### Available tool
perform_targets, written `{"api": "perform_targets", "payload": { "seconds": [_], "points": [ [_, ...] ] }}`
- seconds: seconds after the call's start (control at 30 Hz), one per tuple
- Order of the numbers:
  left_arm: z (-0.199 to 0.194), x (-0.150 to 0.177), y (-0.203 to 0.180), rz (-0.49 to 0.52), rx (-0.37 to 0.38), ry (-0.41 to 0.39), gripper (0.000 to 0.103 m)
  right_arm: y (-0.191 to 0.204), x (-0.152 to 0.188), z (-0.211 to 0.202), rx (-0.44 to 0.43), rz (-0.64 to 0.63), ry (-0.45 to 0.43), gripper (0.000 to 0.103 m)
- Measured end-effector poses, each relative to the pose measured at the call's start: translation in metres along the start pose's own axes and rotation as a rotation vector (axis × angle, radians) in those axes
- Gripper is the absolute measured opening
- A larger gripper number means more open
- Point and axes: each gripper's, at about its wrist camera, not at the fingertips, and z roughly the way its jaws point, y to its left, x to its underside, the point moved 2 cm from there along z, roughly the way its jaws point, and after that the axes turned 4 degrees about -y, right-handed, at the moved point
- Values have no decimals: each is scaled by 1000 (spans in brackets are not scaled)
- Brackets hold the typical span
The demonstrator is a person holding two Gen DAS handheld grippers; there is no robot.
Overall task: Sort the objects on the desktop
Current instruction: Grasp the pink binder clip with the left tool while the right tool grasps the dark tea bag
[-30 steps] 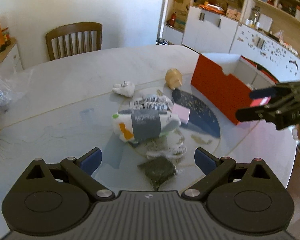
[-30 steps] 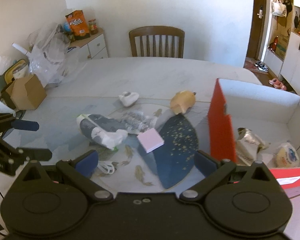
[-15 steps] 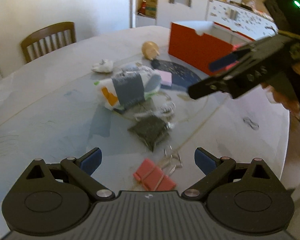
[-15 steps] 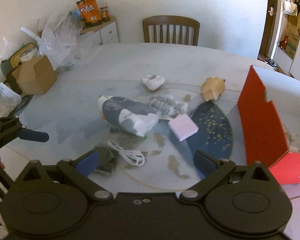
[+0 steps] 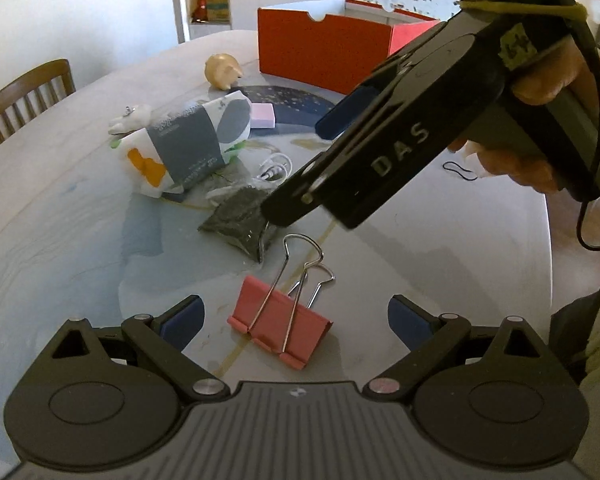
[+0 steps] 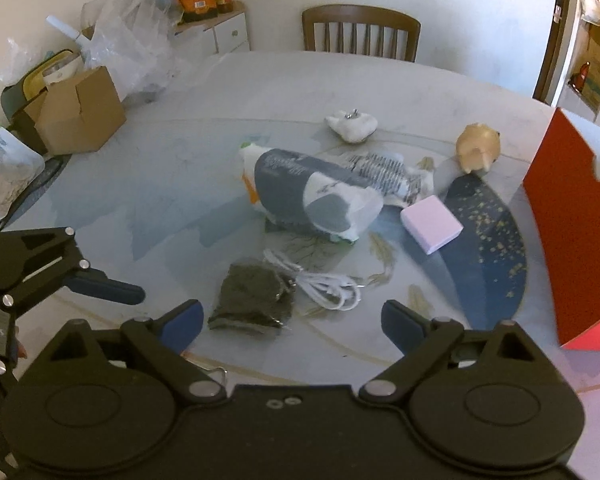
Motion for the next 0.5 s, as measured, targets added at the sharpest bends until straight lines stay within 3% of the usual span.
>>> {"api": "perform_targets", "payload": {
  "seconds": [0.4,0.5],
  "points": [
    [7,3,7,18,20,20,76,12,1,27,7,74,49,91],
    [6,2,8,18,12,13,68,14,0,32,-1,74,61,83]
  ]
}}
